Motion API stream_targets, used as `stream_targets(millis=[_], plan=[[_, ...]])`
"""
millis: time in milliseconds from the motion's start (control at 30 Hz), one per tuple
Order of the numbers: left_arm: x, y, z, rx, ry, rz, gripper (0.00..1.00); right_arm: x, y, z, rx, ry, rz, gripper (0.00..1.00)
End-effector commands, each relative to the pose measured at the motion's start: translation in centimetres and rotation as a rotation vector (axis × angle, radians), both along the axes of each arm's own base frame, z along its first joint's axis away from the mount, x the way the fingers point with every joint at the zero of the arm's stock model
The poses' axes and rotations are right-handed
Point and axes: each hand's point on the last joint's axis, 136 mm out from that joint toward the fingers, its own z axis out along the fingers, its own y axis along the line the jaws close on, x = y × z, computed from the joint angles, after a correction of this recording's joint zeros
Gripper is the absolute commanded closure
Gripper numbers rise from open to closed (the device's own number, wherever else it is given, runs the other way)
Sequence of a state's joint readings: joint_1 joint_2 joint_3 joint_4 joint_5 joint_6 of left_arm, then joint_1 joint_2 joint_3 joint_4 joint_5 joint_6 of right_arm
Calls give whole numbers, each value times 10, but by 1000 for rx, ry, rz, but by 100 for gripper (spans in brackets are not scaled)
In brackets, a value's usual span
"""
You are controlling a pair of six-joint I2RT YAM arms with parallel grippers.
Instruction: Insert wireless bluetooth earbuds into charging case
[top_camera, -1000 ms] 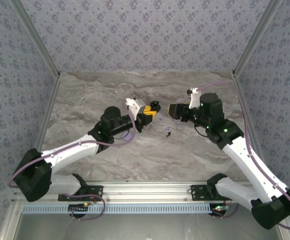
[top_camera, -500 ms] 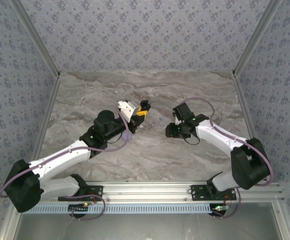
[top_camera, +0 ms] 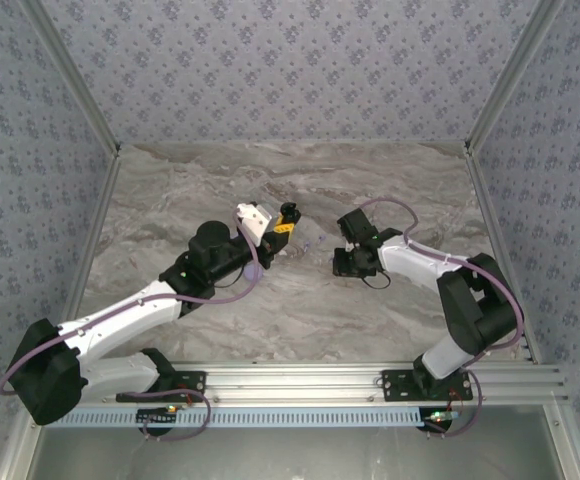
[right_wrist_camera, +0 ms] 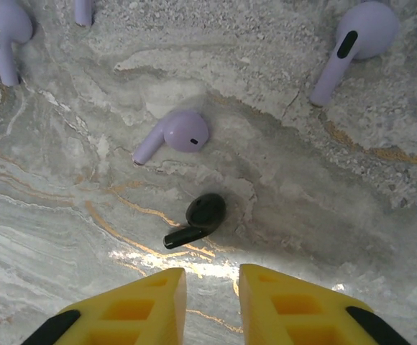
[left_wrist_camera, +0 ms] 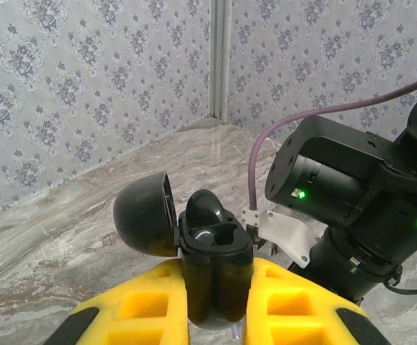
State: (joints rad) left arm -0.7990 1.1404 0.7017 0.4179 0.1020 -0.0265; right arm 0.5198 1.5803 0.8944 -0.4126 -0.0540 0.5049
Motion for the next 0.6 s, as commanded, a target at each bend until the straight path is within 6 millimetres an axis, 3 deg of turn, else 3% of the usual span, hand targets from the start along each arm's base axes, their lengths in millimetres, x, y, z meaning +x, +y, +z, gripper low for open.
stream_targets(millis=[0,567], plan=[[-3,3,9,-18,-26,5,100,7,1,-1,-16,-21,-10,74],[-3,3,7,-16,-21,4,100,19,6,-4,-20,-43,4,82]])
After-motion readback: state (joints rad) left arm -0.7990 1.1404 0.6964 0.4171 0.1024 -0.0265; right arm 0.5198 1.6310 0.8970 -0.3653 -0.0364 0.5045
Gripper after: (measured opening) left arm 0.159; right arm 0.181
